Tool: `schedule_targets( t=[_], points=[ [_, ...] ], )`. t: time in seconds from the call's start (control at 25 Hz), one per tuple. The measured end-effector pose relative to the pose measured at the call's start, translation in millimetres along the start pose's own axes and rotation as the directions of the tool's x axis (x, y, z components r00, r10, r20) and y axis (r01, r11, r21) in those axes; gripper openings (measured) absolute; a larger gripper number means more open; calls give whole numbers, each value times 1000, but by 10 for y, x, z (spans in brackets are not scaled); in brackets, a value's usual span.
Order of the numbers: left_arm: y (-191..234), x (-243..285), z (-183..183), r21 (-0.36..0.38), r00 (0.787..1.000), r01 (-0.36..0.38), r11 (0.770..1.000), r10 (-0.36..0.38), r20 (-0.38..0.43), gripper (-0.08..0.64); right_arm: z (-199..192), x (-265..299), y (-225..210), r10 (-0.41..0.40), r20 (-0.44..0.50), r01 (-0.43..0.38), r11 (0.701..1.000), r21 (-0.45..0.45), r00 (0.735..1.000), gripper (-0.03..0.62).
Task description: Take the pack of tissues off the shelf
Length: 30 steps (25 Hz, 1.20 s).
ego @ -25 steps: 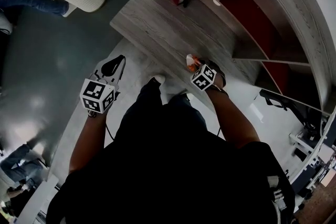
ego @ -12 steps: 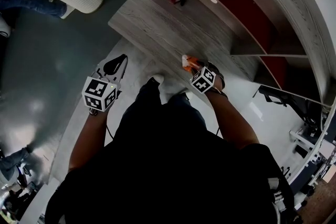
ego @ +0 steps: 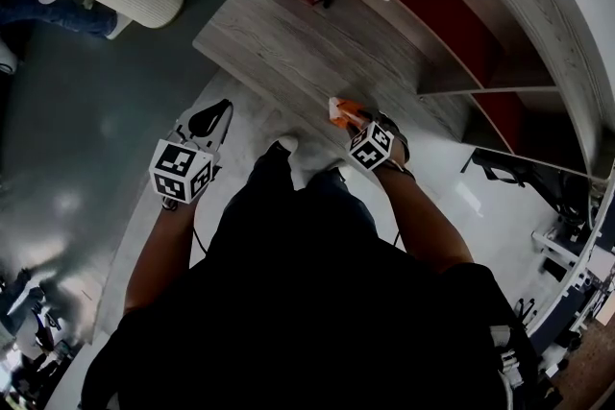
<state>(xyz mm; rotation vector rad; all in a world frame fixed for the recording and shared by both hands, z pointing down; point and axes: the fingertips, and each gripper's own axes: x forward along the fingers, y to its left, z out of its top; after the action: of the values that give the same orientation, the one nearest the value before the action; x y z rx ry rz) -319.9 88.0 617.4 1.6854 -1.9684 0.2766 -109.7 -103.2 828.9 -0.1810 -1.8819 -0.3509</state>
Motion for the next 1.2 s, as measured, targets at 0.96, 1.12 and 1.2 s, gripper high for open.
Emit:
schedule_targets(
  t=[0.96, 1.12, 1.2],
  points=[
    [-335, 204, 287, 80, 995, 98, 992, -99, 14, 32, -100, -470, -173, -83, 32, 79, 991, 107, 996, 175],
    [-434, 299, 414, 103, 991, 128, 986, -131, 21, 32, -192, -589, -234, -101, 27, 96, 986, 140, 995, 174],
    [-506, 333, 479, 117, 988, 146, 982, -150, 25, 32, -236, -662, -250, -108, 30, 102, 982, 161, 994, 155]
  ],
)
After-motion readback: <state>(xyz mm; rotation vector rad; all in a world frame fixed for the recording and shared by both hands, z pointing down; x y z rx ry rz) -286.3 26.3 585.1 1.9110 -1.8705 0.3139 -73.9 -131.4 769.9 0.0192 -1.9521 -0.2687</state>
